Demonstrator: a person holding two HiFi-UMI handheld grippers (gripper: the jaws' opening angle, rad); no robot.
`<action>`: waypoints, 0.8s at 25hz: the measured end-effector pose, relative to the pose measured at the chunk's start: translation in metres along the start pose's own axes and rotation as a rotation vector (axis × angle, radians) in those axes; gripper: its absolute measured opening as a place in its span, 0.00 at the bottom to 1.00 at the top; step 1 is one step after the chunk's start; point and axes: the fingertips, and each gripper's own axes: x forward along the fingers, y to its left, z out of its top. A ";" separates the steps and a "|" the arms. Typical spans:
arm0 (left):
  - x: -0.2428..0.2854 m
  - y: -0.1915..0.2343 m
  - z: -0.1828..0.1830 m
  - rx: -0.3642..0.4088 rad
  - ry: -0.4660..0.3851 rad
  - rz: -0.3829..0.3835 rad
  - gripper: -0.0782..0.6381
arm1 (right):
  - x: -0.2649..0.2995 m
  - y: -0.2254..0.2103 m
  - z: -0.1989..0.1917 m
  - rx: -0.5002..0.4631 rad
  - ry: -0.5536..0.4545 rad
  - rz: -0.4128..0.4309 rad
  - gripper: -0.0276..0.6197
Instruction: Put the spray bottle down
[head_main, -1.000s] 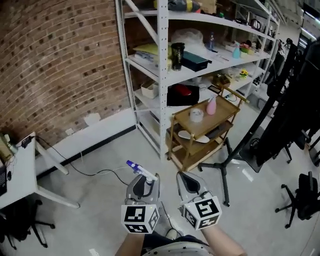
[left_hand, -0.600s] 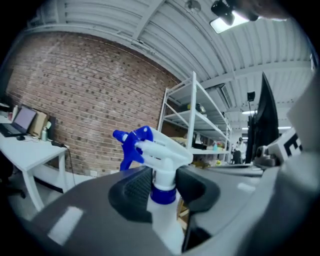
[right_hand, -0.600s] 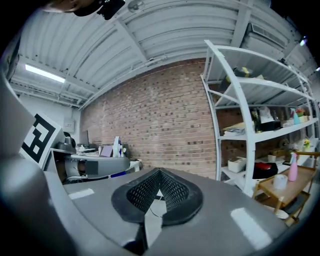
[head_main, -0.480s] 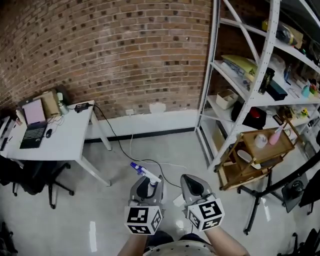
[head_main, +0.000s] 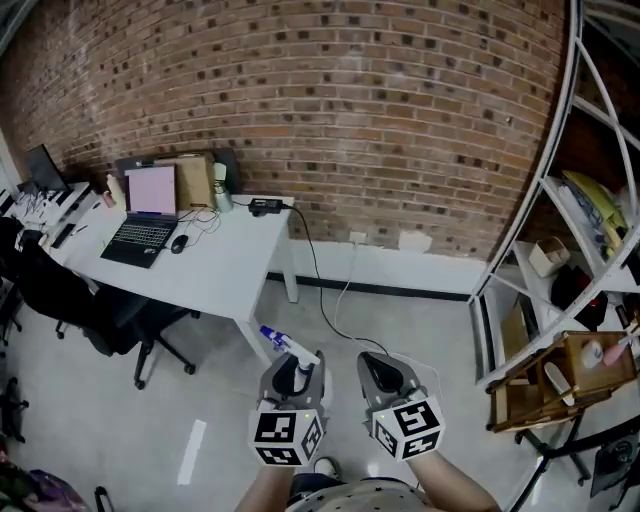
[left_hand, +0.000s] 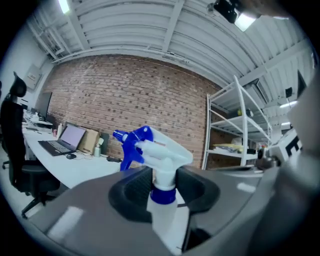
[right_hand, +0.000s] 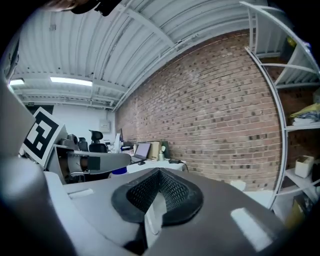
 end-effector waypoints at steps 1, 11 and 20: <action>0.001 0.019 0.003 0.003 -0.002 0.019 0.30 | 0.018 0.011 0.004 -0.007 -0.001 0.025 0.04; 0.029 0.170 0.020 -0.034 0.004 0.166 0.30 | 0.139 0.079 0.015 -0.039 0.047 0.181 0.04; 0.086 0.260 0.040 -0.025 -0.010 0.239 0.30 | 0.256 0.104 0.030 -0.054 0.055 0.272 0.04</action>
